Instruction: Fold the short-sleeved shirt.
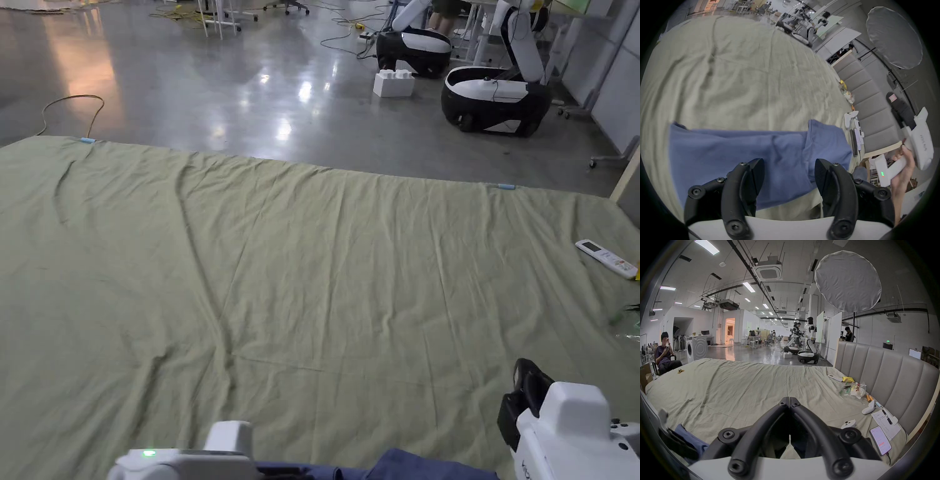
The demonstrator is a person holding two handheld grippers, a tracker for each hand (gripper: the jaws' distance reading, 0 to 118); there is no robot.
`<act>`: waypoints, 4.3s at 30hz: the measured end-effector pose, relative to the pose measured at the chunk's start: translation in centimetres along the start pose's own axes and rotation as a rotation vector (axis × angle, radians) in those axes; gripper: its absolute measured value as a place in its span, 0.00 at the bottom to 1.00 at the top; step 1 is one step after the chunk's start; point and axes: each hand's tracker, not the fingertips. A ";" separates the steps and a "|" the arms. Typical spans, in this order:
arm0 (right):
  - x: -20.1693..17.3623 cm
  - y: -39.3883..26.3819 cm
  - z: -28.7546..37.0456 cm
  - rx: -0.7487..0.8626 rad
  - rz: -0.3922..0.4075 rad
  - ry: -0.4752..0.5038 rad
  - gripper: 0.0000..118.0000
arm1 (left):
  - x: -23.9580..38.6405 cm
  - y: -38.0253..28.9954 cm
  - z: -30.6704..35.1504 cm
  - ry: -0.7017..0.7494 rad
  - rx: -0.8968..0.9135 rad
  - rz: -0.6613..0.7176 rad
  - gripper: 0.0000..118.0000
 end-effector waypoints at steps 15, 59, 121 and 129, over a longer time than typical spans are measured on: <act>-0.6 0.9 -0.3 0.015 -0.036 0.026 0.00 | -17.9 -1.5 2.5 -0.232 -0.033 0.333 0.70; -3.1 1.6 -0.8 0.014 -0.053 0.076 0.00 | -10.1 3.0 15.3 0.259 0.035 0.034 0.12; -0.1 -1.0 -0.1 -0.067 -0.112 0.023 0.00 | 7.5 -2.1 -6.6 0.021 -0.154 0.021 0.13; 0.1 -1.3 -0.3 -0.089 -0.122 0.019 0.00 | 6.8 -2.7 -8.9 0.039 -0.085 0.018 0.09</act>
